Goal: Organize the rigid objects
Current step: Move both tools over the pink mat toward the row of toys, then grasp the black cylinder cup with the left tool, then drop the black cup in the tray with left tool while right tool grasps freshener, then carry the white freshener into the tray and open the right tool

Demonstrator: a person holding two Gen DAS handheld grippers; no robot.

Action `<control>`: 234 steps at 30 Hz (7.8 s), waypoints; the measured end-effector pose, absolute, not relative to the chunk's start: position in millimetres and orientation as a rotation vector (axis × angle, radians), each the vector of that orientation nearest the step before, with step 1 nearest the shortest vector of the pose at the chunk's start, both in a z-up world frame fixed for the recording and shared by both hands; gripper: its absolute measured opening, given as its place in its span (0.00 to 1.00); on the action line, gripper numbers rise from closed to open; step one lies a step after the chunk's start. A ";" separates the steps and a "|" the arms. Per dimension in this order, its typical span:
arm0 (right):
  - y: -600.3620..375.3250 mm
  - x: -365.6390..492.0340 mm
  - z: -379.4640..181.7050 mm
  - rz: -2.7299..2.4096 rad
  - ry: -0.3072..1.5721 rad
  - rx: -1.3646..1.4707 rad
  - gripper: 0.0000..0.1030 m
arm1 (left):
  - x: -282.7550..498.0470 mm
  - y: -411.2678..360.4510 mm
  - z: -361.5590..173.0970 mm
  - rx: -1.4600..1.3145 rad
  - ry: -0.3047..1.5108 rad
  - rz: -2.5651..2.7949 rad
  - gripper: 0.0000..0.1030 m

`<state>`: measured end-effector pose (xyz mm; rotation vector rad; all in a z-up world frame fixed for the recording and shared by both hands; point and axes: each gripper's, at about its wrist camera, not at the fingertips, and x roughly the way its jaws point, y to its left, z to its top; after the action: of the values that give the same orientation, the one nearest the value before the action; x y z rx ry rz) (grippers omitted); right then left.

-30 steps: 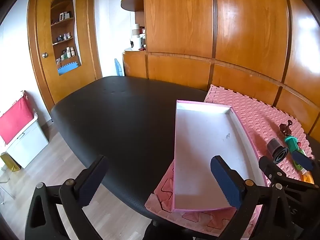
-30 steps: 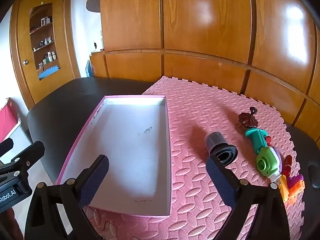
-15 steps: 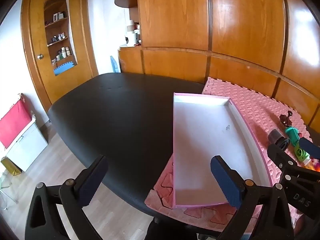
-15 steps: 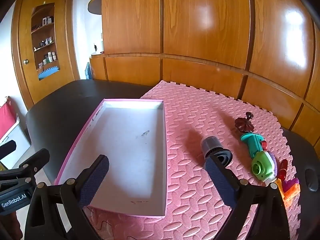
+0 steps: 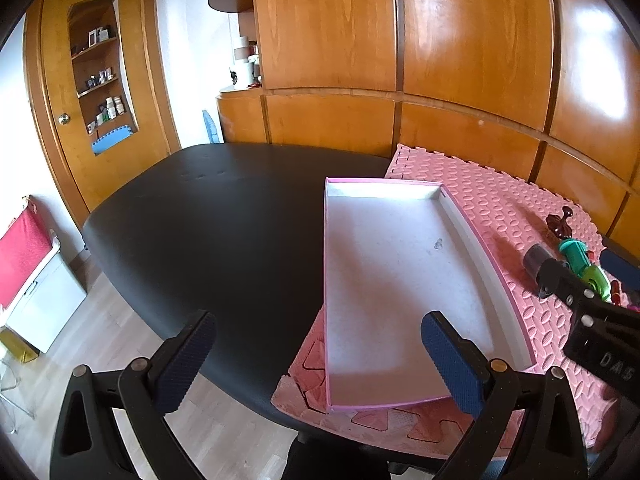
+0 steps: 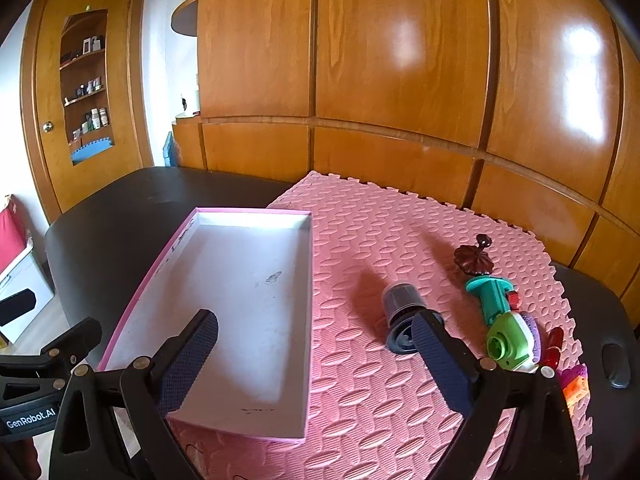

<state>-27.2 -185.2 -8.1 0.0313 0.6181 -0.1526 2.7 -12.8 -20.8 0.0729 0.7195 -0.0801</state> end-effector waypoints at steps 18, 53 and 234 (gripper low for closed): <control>-251.1 -34.6 2.2 -0.242 0.595 0.067 0.96 | 6.0 -47.7 -17.5 0.155 0.740 -0.180 1.00; -458.4 -69.2 -31.9 -0.410 0.655 0.419 0.96 | 49.9 -201.3 -17.7 0.206 0.910 -0.592 1.00; -190.0 65.7 -35.7 0.222 0.924 0.188 0.50 | 52.0 8.2 -43.8 -0.101 0.887 -0.190 0.65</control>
<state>65.7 -190.0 -35.7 0.1879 0.9242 0.2220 52.0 8.2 -43.8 -0.1009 0.8869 -0.1897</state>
